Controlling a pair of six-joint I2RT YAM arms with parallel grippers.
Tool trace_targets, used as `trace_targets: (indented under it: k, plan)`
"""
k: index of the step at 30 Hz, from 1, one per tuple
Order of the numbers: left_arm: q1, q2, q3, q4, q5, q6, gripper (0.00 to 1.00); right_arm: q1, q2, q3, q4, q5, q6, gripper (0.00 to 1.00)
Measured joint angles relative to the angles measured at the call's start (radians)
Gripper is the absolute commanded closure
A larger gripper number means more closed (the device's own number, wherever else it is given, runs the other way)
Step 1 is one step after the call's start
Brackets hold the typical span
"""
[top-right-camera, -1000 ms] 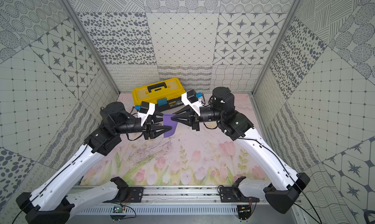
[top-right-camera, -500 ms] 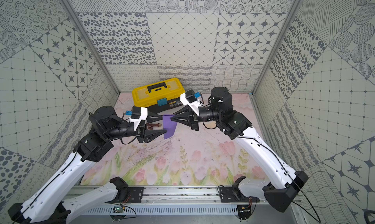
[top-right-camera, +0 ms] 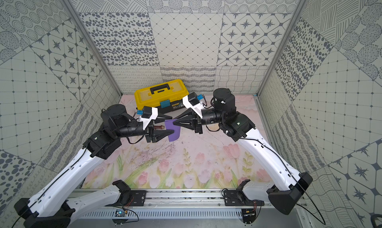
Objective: Fold the square paper along the opposite sides
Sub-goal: Smooth out the paper.
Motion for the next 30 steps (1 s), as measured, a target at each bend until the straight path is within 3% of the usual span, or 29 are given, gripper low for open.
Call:
trace_targets:
  k: [8, 17, 23, 27, 30]
  plan:
    - [0.0, -0.013, -0.011, -0.001, 0.03, 0.0, 0.36, 0.0, 0.013, 0.013, -0.001, 0.027, 0.0, 0.86]
    - [0.0, -0.023, -0.039, 0.002, 0.067, -0.008, 0.25, 0.0, 0.021, 0.014, 0.022, 0.072, 0.024, 0.87]
    - [0.0, 0.002, -0.04, 0.003, 0.069, -0.019, 0.24, 0.0, 0.026, 0.014, 0.033, 0.078, 0.035, 0.87]
    - [0.0, 0.015, -0.04, 0.006, 0.068, -0.027, 0.26, 0.0, 0.027, 0.014, 0.034, 0.078, 0.037, 0.87]
    - [0.0, 0.019, -0.04, 0.009, 0.068, -0.031, 0.35, 0.0, 0.027, 0.014, 0.039, 0.078, 0.037, 0.87]
